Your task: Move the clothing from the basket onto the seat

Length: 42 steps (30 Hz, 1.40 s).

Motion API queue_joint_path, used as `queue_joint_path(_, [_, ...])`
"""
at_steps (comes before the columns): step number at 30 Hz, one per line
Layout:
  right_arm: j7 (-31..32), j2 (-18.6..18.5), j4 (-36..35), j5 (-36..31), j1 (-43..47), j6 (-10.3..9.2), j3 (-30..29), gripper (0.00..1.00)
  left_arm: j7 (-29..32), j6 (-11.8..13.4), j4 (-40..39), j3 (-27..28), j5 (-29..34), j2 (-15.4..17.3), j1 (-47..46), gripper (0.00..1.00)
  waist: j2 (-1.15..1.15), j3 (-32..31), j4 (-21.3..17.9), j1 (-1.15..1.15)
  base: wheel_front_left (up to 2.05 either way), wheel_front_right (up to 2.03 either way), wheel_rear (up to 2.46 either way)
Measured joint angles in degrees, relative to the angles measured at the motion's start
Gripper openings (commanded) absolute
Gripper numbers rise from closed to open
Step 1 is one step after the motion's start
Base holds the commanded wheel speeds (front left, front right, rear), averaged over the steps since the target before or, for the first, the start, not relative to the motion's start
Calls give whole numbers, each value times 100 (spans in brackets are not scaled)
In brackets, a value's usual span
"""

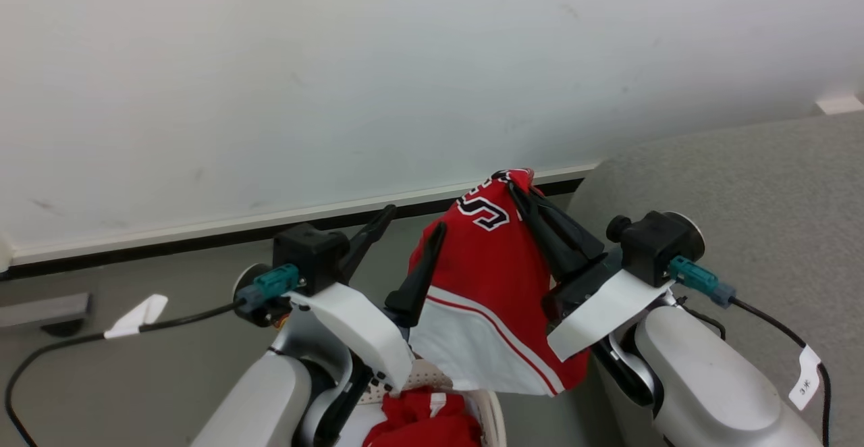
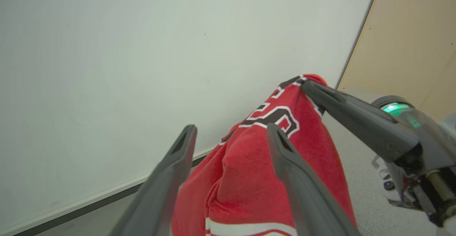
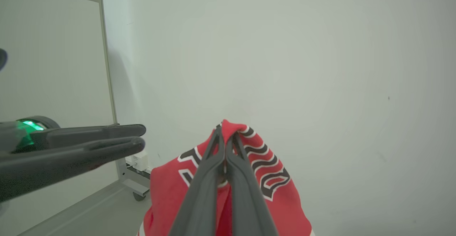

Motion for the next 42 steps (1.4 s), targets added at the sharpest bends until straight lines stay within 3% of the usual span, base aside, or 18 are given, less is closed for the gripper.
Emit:
queue_joint_path(13, [-1, -459, -633, -90, 81, 0, -294, 0, -36, -63, -207, -372, 64, -90, 155, 100, 0, 316, -1339, 0, 0, 0, 0])
queue_joint_path(19, [0, -768, -757, -87, 268, 0, -732, 0, 13, -111, -319, -582, 162, -148, 95, 100, 0, 555, -1609, 0, 0, 0, 0])
queue_joint_path(25, [-1, -1067, -824, -99, 268, 0, -1474, 0, 135, -230, -530, -771, 258, -146, -144, 100, 0, 1020, -1482, 0, 0, 0, 0])
queue_joint_path(29, [0, -1408, -617, -134, -216, 0, -2035, 0, 209, -323, -608, -865, 307, -104, -358, 100, 0, 1421, -1290, 0, 0, 0, 0])
queue_joint_path(35, [250, -2112, 15, -200, -1168, 0, -3061, 0, 210, -469, -667, -1065, 312, -116, -655, 100, 0, 1994, -801, 1, 0, 0, 0])
queue_joint_path(42, [457, -2778, 1061, -886, -2103, 0, -4010, 0, -41, -530, -495, -1115, 305, -114, -789, 100, 0, 2455, -78, 1, 0, 0, 0])
